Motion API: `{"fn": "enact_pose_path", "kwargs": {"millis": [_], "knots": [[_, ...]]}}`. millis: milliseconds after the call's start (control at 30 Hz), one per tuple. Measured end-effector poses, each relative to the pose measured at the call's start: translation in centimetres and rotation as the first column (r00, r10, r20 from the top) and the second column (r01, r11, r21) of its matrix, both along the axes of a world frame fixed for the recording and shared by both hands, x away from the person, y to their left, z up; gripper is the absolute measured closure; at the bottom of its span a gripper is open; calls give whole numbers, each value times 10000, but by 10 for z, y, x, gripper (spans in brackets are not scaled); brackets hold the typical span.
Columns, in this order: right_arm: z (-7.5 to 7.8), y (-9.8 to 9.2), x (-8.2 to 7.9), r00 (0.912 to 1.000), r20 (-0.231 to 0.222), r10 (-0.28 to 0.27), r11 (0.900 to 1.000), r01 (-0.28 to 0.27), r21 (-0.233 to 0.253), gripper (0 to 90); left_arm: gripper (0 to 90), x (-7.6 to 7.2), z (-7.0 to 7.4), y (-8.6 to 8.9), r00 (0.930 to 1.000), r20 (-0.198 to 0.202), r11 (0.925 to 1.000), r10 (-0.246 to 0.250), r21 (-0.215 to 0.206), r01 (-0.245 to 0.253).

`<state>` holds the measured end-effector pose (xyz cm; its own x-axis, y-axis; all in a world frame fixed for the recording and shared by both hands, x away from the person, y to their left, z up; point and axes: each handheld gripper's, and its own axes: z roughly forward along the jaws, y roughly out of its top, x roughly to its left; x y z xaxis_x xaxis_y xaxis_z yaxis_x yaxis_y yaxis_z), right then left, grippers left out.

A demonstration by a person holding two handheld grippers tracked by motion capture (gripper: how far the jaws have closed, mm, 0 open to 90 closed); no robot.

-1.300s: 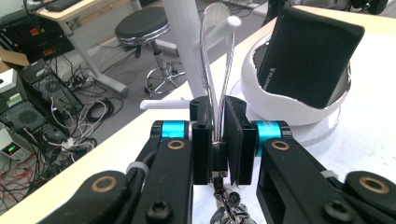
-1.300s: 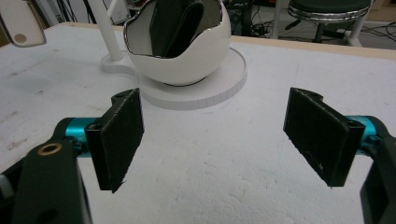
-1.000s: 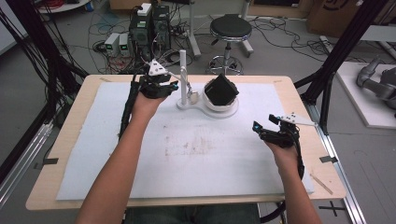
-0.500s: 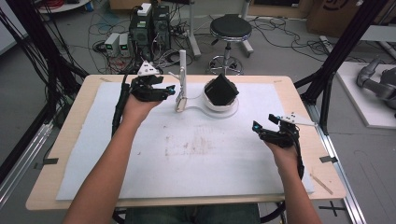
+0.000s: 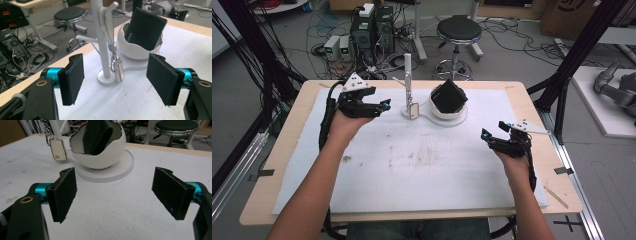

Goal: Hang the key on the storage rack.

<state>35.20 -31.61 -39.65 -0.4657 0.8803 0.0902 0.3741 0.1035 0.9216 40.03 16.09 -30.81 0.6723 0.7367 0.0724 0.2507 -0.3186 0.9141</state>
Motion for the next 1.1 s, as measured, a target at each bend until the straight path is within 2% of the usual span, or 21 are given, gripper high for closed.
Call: {"fn": "enact_pose_path", "kwargs": {"millis": [33,167,333,500,600,800,1000,1100], "knots": [[0,0,0,10000,-15,-8,10000,8,-9,204,271,-2,-1,2,10000,-73,10000,-4,38,4],[-1,0,0,10000,-49,8,10000,-8,-13,204,267,-11,-7,10,9998,70,9996,-183,-226,184],[-3,-2,1,9999,-114,-2,10000,3,30,204,258,-22,-21,24,9996,59,9989,-262,-397,264],[-4,-4,2,9999,-150,-42,10000,41,-10,204,253,-29,-37,37,9999,60,9992,140,-378,-138],[-5,-3,2,9998,-168,-46,10000,46,-6,204,251,-34,-47,43,9997,-41,9983,252,-524,-253],[-5,-1,3,9999,-155,16,9999,-18,-168,204,241,-42,-62,46,9997,-161,9988,182,-445,-189],[-5,-1,2,9999,-154,-30,9997,27,-235,205,236,-46,-67,48,9996,-278,9985,90,-531,-104],[-5,0,2,9998,-176,-16,9994,10,-348,205,235,-47,-69,50,9993,-299,9977,211,-635,-230]]}}
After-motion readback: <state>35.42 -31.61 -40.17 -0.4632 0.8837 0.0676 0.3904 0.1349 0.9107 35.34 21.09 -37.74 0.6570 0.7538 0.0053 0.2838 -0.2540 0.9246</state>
